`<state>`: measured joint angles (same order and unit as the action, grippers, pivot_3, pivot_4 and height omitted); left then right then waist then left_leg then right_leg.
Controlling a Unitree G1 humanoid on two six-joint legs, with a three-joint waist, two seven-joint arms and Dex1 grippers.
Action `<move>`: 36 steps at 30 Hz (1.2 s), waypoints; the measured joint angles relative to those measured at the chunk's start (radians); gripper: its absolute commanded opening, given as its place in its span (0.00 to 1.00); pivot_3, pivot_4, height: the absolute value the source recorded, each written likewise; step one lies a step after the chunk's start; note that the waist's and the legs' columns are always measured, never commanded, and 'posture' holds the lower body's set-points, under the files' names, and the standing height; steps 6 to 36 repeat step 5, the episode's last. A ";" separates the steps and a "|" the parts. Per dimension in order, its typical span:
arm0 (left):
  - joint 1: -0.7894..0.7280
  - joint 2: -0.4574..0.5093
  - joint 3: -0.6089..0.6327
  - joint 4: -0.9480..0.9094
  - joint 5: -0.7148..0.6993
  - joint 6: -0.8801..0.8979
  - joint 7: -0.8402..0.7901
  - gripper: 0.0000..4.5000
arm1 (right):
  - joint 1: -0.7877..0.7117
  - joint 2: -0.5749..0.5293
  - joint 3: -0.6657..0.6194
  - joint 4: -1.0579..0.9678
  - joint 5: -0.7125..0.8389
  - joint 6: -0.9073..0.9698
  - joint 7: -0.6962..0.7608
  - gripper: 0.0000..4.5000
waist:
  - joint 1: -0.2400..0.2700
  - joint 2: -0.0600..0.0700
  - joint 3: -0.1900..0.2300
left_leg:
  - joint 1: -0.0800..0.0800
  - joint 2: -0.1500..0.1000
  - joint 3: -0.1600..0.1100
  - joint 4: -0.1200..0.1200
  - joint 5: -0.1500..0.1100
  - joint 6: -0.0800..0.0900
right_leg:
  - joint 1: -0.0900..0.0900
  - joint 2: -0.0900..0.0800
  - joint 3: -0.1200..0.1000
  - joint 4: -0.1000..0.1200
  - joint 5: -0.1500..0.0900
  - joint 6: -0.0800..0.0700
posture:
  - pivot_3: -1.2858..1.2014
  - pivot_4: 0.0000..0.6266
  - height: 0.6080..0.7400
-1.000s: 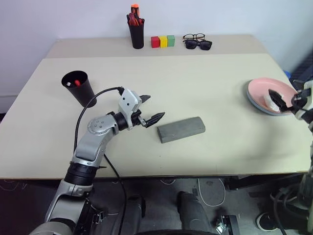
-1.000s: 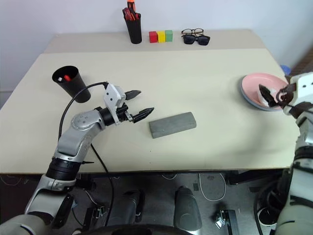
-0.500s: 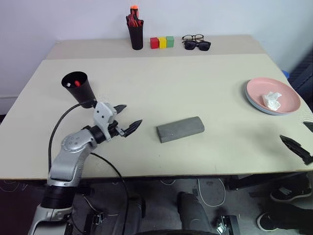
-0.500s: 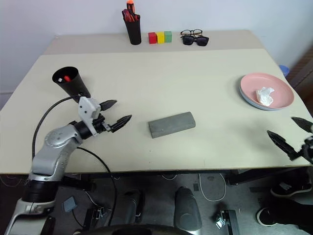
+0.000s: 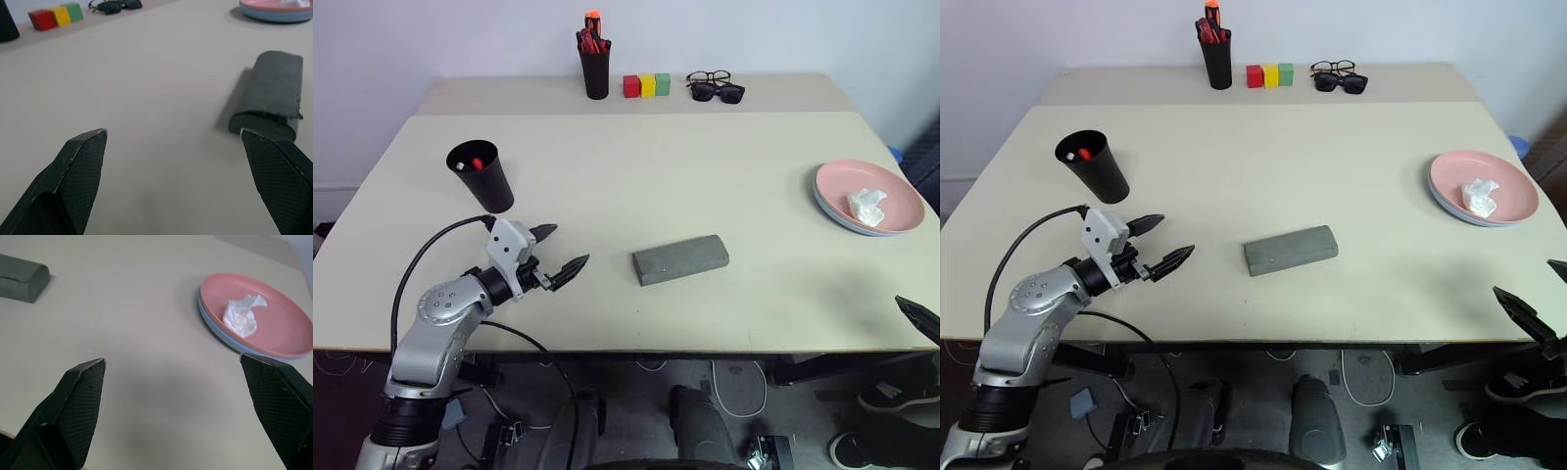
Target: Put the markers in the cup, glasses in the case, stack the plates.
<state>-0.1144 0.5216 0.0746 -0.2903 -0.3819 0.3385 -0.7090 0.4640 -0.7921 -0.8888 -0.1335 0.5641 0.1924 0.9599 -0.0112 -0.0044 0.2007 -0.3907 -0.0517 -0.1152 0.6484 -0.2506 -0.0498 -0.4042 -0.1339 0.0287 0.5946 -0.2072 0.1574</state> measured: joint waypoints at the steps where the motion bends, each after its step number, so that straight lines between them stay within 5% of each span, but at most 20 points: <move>1: 0.000 0.001 0.000 -0.004 -0.002 0.000 -0.003 1.00 | 0.000 0.000 0.000 -0.001 0.000 0.001 0.000 1.00 | 0.000 0.000 0.000 | 0.000 0.000 0.000 0.000 0.000 0.000 | 0.000 0.000 0.000 0.000 0.000 0.000 | 0.52 0.24 1.00; 36: 0.000 0.004 0.000 -0.011 -0.003 0.000 -0.006 1.00 | 0.000 0.000 0.000 -0.003 0.001 0.010 0.000 1.00 | 0.001 0.000 0.000 | 0.000 0.000 0.000 -0.001 0.000 0.000 | 0.000 0.000 0.000 0.000 0.000 -0.001 | 0.52 0.24 1.00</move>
